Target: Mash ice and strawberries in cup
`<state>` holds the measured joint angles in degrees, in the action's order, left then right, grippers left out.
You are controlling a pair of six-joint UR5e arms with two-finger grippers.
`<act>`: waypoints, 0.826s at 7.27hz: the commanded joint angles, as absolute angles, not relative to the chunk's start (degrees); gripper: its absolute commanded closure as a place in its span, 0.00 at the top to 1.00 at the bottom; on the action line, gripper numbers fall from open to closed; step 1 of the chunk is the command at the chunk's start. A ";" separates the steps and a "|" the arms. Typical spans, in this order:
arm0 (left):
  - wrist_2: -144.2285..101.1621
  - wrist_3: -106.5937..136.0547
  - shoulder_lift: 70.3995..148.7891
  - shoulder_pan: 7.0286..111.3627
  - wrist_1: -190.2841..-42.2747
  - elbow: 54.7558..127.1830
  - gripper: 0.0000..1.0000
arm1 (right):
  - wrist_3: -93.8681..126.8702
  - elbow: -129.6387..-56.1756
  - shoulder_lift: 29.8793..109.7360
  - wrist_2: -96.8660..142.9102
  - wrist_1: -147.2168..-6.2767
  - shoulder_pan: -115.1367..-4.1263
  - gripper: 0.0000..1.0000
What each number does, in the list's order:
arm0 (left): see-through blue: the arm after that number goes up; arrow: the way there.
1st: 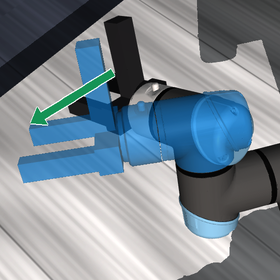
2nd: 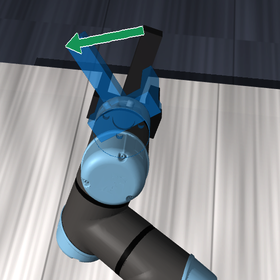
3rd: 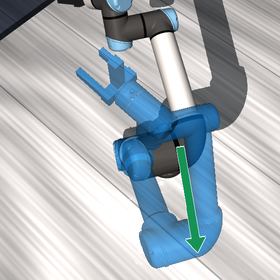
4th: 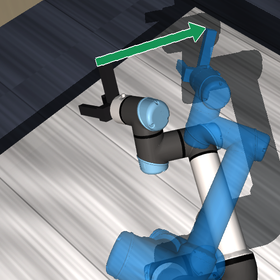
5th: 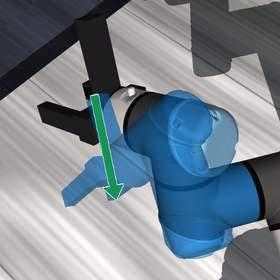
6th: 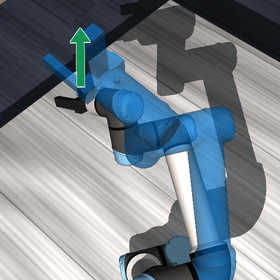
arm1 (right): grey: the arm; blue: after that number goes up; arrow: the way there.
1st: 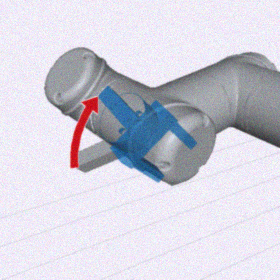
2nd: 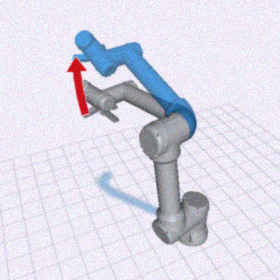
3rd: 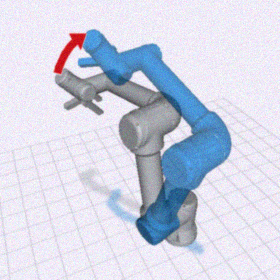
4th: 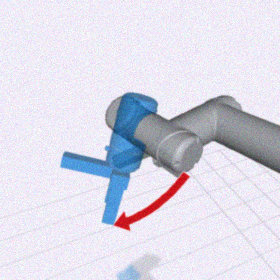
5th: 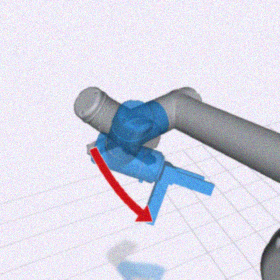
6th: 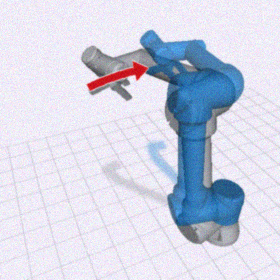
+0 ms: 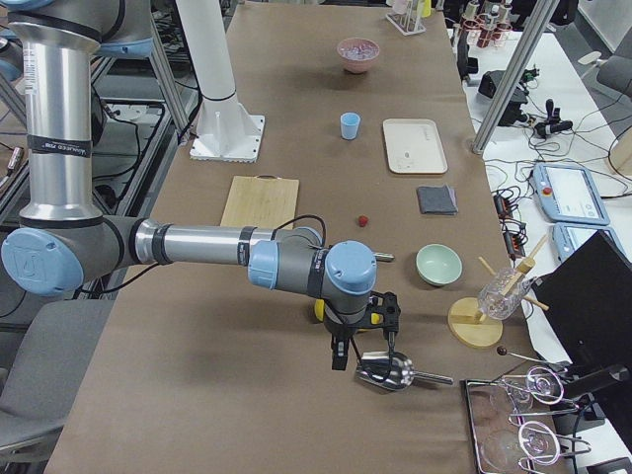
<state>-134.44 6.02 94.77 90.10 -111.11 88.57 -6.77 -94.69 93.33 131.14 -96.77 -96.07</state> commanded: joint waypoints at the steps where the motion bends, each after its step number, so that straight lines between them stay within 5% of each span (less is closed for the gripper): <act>1: -134.47 5.89 92.22 91.05 -110.83 91.21 0.98 | -6.77 -94.40 93.25 131.22 -96.77 -96.06 1.00; 6: -134.21 6.06 87.27 93.08 -110.83 95.71 0.98 | -6.77 -94.40 93.16 131.31 -96.86 -96.06 1.00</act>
<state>-134.35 6.02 87.26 93.22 -110.83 95.55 -6.76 -94.53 93.04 131.36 -96.85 -96.06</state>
